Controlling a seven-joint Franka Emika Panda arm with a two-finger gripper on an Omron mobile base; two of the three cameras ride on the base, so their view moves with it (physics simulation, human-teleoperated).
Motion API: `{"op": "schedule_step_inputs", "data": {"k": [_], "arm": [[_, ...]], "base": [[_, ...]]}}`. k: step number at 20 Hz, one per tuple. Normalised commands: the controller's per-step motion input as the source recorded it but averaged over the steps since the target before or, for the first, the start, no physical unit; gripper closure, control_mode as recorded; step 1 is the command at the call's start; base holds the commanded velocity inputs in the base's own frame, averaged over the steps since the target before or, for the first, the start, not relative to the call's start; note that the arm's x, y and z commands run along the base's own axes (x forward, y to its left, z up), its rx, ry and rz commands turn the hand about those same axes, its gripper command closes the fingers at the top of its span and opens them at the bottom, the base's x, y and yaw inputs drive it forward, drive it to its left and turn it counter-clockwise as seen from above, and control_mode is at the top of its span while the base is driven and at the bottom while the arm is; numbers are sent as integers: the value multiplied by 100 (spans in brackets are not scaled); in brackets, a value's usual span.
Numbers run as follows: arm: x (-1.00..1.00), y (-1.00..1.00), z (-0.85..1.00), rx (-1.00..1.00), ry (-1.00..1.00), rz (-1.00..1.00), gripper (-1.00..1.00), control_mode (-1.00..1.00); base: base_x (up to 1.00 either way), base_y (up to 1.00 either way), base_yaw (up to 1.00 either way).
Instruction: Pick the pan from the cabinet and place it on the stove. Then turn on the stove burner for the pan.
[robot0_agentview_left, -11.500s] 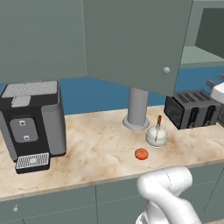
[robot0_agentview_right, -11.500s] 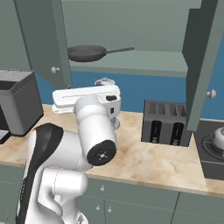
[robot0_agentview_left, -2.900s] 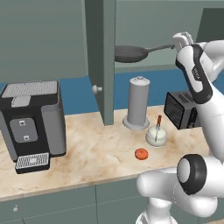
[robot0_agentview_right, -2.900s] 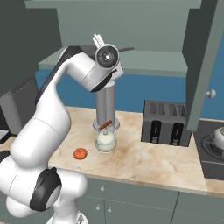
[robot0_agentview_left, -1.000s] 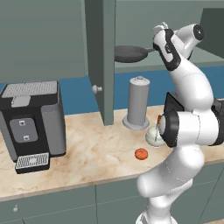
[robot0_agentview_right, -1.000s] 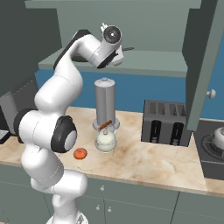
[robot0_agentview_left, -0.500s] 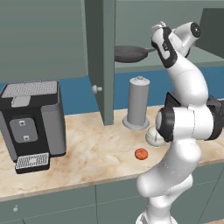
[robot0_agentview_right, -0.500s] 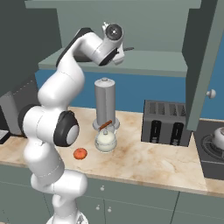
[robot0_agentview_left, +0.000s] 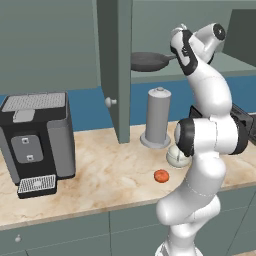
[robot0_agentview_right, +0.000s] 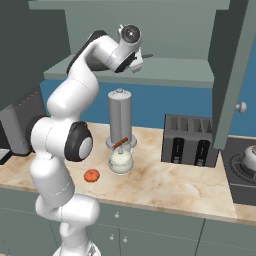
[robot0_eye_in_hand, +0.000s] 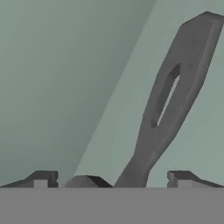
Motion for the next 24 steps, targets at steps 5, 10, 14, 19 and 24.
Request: {"op": "schedule_step_inputs", "data": {"k": [5,10,14,19,24], "arm": [[36,1,-53,0,-6,-3,-100,-100],[29,4,-47,6,-7,-3,-100,-100],[25,5,-43,9,-7,-2,-100,-100],[28,10,-46,8,-5,-2,-100,-100],[24,24,-45,6,-4,-3,100,-100]], "base": [[0,0,0],[0,0,0],[0,0,0],[0,0,0],[0,0,0]]}}
